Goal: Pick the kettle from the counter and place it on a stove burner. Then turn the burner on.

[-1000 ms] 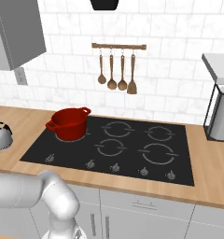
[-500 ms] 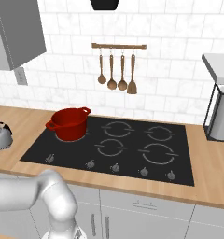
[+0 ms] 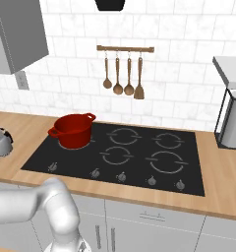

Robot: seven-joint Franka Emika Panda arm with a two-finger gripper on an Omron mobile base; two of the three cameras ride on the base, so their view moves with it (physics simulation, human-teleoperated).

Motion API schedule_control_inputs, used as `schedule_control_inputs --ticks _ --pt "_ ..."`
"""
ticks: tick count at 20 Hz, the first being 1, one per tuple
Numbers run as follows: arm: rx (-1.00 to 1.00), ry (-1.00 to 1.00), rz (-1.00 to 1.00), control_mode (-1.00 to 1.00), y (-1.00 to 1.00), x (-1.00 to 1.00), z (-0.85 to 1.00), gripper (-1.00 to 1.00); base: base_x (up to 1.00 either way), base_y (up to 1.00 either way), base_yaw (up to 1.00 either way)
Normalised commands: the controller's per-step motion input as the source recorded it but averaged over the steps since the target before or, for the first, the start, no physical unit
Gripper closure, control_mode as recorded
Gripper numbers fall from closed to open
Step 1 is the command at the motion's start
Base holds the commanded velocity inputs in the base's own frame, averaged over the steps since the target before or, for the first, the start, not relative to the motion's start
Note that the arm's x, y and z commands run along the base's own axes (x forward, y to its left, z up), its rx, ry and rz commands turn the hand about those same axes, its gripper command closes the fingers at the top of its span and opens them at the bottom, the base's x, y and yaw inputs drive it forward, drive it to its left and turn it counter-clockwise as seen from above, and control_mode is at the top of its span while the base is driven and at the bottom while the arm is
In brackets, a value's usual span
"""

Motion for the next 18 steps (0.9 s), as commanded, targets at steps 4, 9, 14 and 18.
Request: schedule_control_inputs --ticks 4,9,14,18 --pt "-0.02 0.00 -0.02 -1.00 0.00 0.05 -0.21 1.00 0.00 0.00 0.00" --pt "0.00 0.00 -0.10 -1.00 -0.10 -0.13 -0.26 1.00 0.00 0.00 0.00" --pt "0.00 -0.03 -0.12 -1.00 -0.20 -0.36 -0.08 1.00 0.00 0.00 0.00" --pt "0.00 -0.08 -0.11 -1.00 -0.15 -0.56 0.08 1.00 0.00 0.00 0.00"
